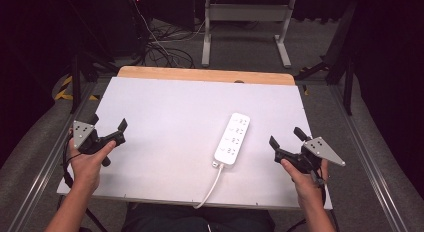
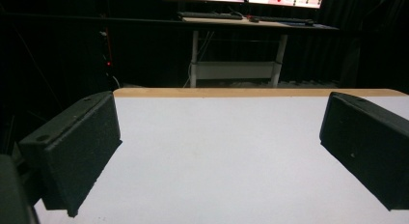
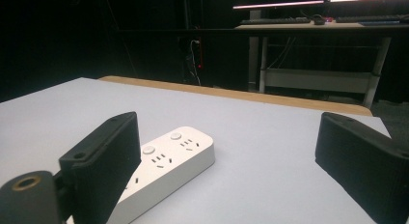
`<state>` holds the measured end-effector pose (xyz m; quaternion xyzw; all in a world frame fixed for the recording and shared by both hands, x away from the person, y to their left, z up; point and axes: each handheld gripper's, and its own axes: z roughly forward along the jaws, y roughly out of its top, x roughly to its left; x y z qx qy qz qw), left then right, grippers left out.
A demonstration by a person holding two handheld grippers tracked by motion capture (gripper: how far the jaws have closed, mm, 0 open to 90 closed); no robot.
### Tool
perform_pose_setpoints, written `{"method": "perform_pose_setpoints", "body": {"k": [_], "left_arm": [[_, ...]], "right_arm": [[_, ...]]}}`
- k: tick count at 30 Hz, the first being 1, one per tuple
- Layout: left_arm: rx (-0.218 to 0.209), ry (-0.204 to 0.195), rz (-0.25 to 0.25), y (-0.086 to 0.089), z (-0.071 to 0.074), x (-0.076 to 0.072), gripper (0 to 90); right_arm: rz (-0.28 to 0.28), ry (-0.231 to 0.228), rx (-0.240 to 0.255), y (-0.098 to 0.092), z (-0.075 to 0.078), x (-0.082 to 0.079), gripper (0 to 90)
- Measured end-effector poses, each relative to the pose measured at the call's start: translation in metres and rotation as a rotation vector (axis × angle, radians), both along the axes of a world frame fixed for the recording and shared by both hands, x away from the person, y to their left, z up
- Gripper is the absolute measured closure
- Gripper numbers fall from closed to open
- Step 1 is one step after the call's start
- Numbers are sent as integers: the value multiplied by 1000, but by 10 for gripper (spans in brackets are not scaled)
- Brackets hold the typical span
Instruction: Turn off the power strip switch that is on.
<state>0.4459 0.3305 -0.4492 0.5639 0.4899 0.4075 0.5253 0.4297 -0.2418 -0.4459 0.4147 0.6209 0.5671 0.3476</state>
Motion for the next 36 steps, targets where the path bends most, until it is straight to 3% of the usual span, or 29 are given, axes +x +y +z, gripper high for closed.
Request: {"method": "perform_pose_setpoints", "body": {"k": [17,21,22,24,27,28,32,33,34,36], "left_arm": [[-10,-11,9,3,1,-1,12],[-11,-12,13,4,1,-2,12],[-11,-12,13,4,1,-2,12],[-9,-11,12,4,1,-2,13],[-8,-11,9,3,1,-2,13],[-8,-11,7,3,1,-2,13],[-7,-12,9,3,1,-2,13],[-7,-13,10,3,1,-2,13],[-7,-13,10,3,1,-2,13],[-7,-14,11,4,1,-1,14]], "right_arm": [[-2,1,-19,2,0,-1,96],[0,-3,-31,3,0,-1,130],[9,-3,-34,4,1,-1,195],[12,-4,-37,4,1,-1,209],[30,-15,-48,4,2,-2,354],[30,-15,-48,4,2,-2,354],[59,-21,-59,5,2,-4,580],[74,-17,-59,5,3,-5,695],[74,-17,-59,5,3,-5,695],[81,-10,-58,6,5,-6,840]]}}
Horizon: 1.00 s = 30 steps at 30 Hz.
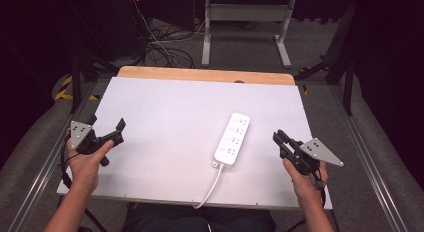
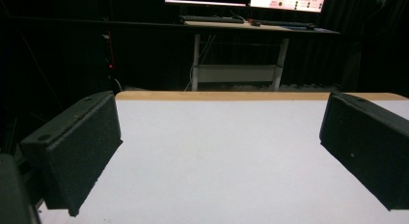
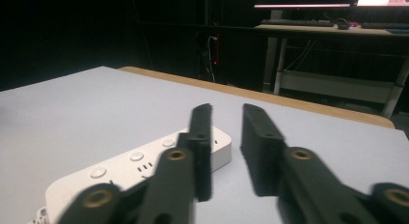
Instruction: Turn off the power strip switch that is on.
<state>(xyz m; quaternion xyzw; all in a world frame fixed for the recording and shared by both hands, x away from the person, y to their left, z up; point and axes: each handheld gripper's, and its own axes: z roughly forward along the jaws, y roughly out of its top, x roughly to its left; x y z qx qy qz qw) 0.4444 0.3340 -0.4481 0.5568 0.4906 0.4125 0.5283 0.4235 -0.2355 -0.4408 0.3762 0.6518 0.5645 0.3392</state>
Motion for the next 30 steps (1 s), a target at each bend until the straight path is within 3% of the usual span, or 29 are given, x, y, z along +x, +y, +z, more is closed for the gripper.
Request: {"method": "perform_pose_setpoints", "body": {"k": [3,10,16,22,25,26,29,30], "left_arm": [[1,2,-2,0,0,0,15],[3,-2,-1,0,0,0,16],[0,-1,-1,1,0,-1,16],[1,-1,3,3,0,-2,15],[5,-1,6,3,0,-3,16],[3,-1,6,3,0,-3,16],[5,-2,8,4,0,-3,16],[5,-2,8,4,0,-3,16]], "right_arm": [[6,-9,-16,0,2,-1,900],[45,14,-27,4,8,-1,900],[96,9,-55,19,19,4,900],[204,69,-112,53,24,14,900],[230,89,-137,63,24,17,900],[249,120,-158,71,23,21,900],[257,149,-164,77,22,24,900],[269,192,-169,83,20,30,900]]}}
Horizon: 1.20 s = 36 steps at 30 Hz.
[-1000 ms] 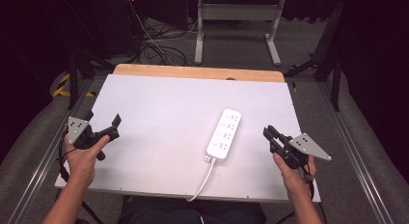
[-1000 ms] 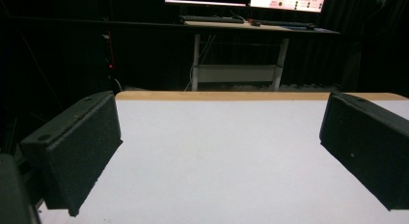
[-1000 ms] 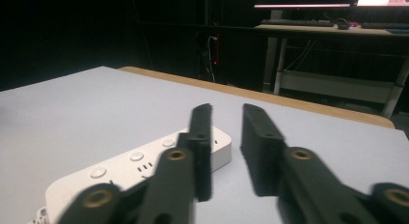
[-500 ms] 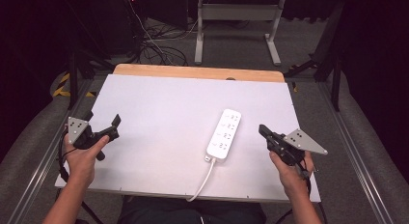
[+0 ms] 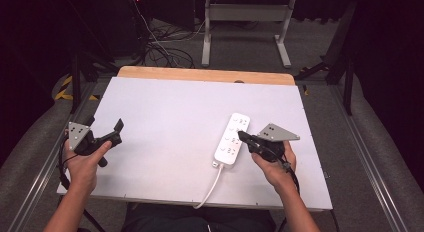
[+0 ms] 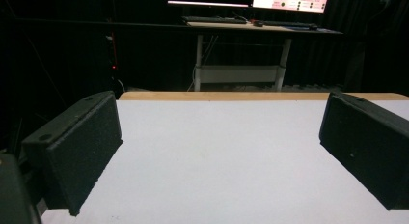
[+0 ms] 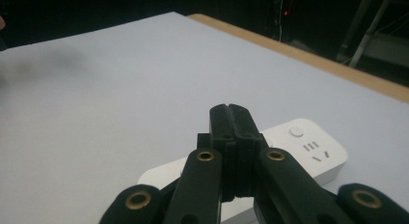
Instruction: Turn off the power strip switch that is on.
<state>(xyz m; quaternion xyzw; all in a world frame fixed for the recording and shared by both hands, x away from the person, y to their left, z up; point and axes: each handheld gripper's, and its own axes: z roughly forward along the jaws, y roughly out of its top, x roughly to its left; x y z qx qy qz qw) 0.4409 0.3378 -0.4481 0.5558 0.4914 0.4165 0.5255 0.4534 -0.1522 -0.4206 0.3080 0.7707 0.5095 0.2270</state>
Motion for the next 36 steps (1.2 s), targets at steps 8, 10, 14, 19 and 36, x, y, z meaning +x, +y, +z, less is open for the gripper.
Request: {"method": "perform_pose_setpoints", "body": {"k": [8,10,14,19,36], "left_arm": [[19,4,-1,1,-1,-2,18],[17,4,-1,1,-1,-3,18],[23,3,4,2,-1,-5,18],[35,3,3,2,-2,-5,22],[43,8,-9,-2,-3,-3,22]], "right_arm": [[34,219,-74,22,-17,19,900],[40,248,-104,32,-23,24,900],[43,264,-129,40,-27,28,900],[45,271,-166,50,-33,30,900],[25,272,-205,54,-40,33,900]]}}
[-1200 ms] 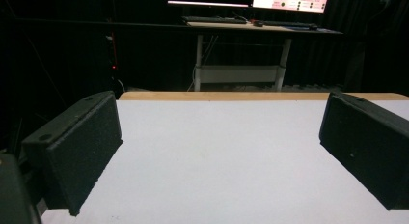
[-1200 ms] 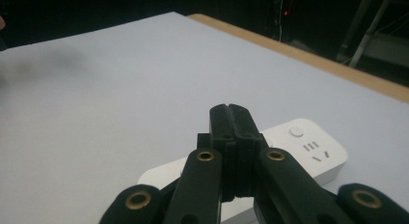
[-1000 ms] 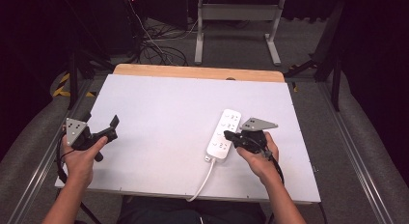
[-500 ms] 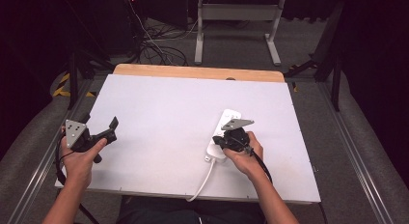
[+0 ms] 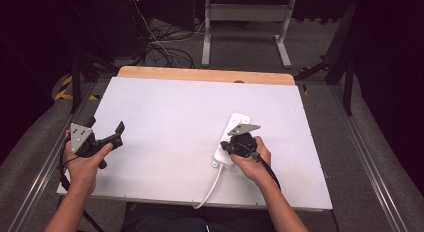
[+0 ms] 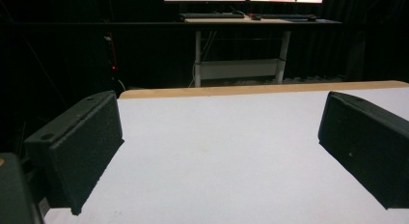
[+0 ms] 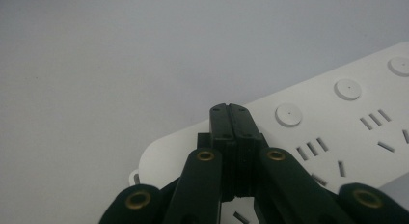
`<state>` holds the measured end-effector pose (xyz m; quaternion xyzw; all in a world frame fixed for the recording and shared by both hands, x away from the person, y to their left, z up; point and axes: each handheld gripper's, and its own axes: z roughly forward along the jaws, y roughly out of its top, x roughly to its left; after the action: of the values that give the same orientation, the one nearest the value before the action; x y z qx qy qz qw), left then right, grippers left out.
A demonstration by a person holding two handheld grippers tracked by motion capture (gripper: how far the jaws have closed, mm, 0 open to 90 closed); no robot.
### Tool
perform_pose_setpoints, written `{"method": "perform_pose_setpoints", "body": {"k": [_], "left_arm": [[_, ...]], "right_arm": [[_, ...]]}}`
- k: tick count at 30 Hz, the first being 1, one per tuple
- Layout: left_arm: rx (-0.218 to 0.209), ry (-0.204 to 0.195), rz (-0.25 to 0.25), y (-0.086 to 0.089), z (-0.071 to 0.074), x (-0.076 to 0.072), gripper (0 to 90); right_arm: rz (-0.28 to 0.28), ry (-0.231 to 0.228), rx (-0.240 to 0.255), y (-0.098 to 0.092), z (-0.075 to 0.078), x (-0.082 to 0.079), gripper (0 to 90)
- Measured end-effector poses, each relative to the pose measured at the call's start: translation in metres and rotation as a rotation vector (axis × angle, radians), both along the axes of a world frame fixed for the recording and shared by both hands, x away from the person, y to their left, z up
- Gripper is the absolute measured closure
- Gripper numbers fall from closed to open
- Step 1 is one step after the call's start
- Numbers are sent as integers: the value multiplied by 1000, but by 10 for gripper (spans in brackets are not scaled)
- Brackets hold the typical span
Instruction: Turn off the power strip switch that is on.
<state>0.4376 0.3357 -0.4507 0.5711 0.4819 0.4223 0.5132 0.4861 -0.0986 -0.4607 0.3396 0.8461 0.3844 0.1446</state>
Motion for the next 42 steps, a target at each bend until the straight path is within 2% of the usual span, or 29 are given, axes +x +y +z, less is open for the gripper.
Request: {"method": "perform_pose_setpoints", "body": {"k": [11,17,25,30,33,42], "left_arm": [[-5,0,3,1,0,-1,22],[-11,6,4,0,-1,-1,22],[-5,8,1,0,-2,1,22],[-4,9,-1,-1,-2,1,22],[-5,7,-3,-2,-1,0,22],[-6,11,-6,-2,-2,1,22]], "right_arm": [[-19,24,18,0,-1,1,900],[-20,11,-18,3,0,-1,900],[-24,21,-17,4,1,0,900],[-36,5,-47,7,0,-3,900],[-39,-22,-78,11,0,-6,900],[-36,2,-51,7,0,-3,900]]}}
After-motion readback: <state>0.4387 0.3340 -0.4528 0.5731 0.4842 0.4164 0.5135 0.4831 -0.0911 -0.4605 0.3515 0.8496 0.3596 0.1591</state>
